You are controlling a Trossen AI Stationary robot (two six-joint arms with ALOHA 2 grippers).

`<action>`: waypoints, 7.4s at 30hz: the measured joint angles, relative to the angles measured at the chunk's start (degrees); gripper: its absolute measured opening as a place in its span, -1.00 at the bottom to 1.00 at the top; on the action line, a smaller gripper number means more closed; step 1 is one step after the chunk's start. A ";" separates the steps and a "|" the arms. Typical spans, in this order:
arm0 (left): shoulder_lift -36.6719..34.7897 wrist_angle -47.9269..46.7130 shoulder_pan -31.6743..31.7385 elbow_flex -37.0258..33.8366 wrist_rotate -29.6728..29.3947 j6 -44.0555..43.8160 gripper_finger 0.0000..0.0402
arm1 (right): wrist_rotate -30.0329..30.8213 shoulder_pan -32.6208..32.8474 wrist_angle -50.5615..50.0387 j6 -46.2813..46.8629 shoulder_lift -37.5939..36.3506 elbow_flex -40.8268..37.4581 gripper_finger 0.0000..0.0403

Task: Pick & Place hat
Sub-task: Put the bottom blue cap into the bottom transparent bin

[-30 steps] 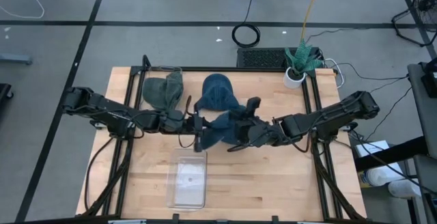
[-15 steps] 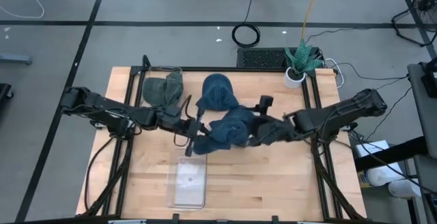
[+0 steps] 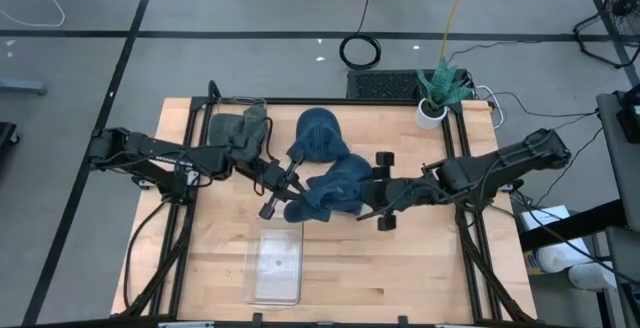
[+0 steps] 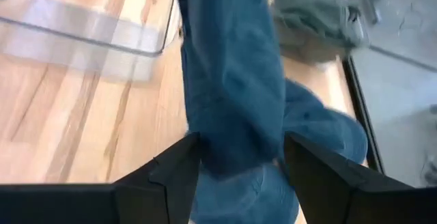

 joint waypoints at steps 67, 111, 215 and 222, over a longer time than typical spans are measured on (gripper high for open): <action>21.89 -72.73 -5.97 51.89 -38.23 -14.52 0.22 | 4.62 -7.09 -9.06 2.97 4.52 9.70 -1.00; 10.99 -102.57 -24.62 51.84 -73.18 -14.46 -0.99 | 2.91 -5.84 -3.03 2.39 4.25 9.71 -0.85; 25.62 -101.66 -45.46 42.17 -63.65 -75.31 -0.99 | -4.40 -3.47 -2.61 2.18 3.39 5.72 -0.23; 25.62 -93.00 -45.49 42.14 -58.11 -67.81 -0.99 | -4.41 -3.47 -2.61 2.18 3.38 5.72 -0.23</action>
